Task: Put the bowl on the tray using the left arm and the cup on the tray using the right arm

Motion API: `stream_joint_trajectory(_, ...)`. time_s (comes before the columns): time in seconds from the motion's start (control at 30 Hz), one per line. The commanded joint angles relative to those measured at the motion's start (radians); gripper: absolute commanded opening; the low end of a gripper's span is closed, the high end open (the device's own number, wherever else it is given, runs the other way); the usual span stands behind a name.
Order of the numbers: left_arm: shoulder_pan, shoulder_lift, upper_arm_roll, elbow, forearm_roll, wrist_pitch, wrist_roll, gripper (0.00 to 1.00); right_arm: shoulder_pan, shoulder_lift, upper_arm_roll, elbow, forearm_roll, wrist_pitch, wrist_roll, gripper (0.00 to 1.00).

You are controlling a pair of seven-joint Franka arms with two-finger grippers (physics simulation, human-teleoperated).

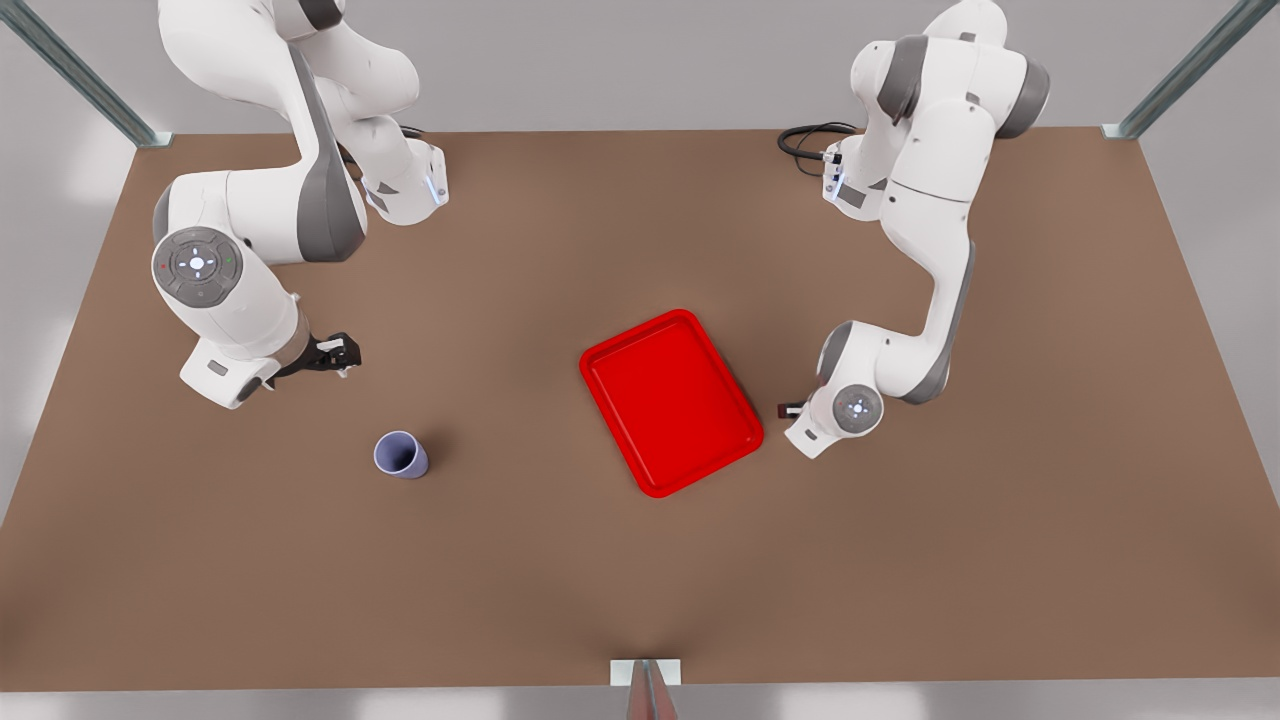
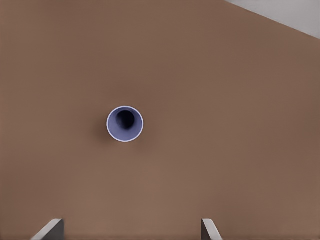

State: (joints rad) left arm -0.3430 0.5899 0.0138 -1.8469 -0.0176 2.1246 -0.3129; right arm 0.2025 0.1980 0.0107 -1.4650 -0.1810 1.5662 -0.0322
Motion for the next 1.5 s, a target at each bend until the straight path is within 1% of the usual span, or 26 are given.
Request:
stream_joint_trajectory(0.0, 0.001, 0.004, 0.000, 0.000, 0.001, 0.000, 0.000, 0.96, 0.000, 0.000, 0.000, 0.000, 0.000, 0.000, 0.000, 1.00)
stream_joint_trajectory(0.03, 0.001, 0.004, 0.000, 0.000, 0.005, 0.000, 0.002, 0.87, 0.000, 0.000, 0.000, 0.000, 0.000, 0.000, 0.000, 1.00)
stream_joint_trajectory(0.07, 0.001, 0.004, 0.000, 0.000, 0.005, -0.002, 0.002, 0.80, 0.000, 0.000, 0.002, 0.000, 0.000, 0.000, 0.000, 1.00)
stream_joint_trajectory(0.1, -0.002, 0.004, 0.002, 0.002, 0.007, -0.003, 0.003, 0.66, 0.000, 0.000, 0.000, 0.000, 0.000, 0.000, 0.000, 1.00)
stream_joint_trajectory(0.13, -0.005, 0.004, 0.002, 0.003, 0.025, -0.003, 0.008, 0.58, 0.000, 0.000, 0.000, 0.000, 0.000, 0.000, 0.000, 1.00)
stream_joint_trajectory(0.27, -0.001, 0.005, 0.008, 0.009, 0.068, -0.009, 0.012, 0.56, 0.000, 0.000, 0.002, 0.000, 0.000, 0.000, 0.000, 1.00)
stream_joint_trajectory(0.33, -0.005, 0.005, 0.018, 0.008, 0.070, -0.009, 0.012, 0.46, 0.000, 0.000, 0.000, 0.000, 0.000, 0.000, 0.000, 1.00)
stream_joint_trajectory(0.37, -0.007, 0.005, 0.020, 0.008, 0.070, -0.011, 0.012, 0.36, 0.000, 0.000, 0.002, 0.000, 0.000, 0.000, 0.000, 1.00)
stream_joint_trajectory(0.4, -0.010, 0.005, 0.020, 0.008, 0.068, -0.011, 0.009, 0.32, 0.000, 0.000, 0.002, 0.000, 0.000, 0.000, 0.000, 1.00)
stream_joint_trajectory(0.6, -0.021, 0.005, 0.020, 0.008, 0.067, -0.017, -0.028, 0.23, 0.000, 0.000, 0.002, 0.002, 0.000, 0.000, 0.000, 1.00)
stream_joint_trajectory(1.0, -0.024, -0.015, 0.020, 0.009, 0.065, -0.057, -0.026, 0.23, 0.000, 0.000, 0.002, 0.002, 0.000, -0.002, 0.000, 1.00)
stream_joint_trajectory(1.13, -0.024, -0.087, 0.021, 0.012, 0.070, -0.144, -0.012, 0.23, 0.000, 0.000, 0.002, 0.002, 0.000, -0.002, 0.000, 1.00)
stream_joint_trajectory(1.23, -0.070, -0.173, 0.031, 0.035, 0.110, -0.262, -0.011, 0.23, 0.000, 0.001, 0.002, 0.002, 0.000, 0.000, 0.000, 1.00)
stream_joint_trajectory(1.3, -0.131, -0.193, 0.048, 0.109, 0.134, -0.374, -0.015, 0.23, 0.000, 0.001, 0.002, 0.002, 0.002, 0.000, 0.000, 1.00)
stream_joint_trajectory(1.37, -0.183, -0.183, 0.046, 0.166, 0.127, -0.391, -0.023, 0.23, 0.000, 0.001, 0.002, 0.002, 0.002, 0.000, 0.000, 1.00)
stream_joint_trajectory(1.47, -0.269, -0.145, 0.048, 0.218, 0.088, -0.344, -0.029, 0.23, 0.000, 0.000, 0.002, 0.002, 0.002, -0.003, 0.000, 1.00)
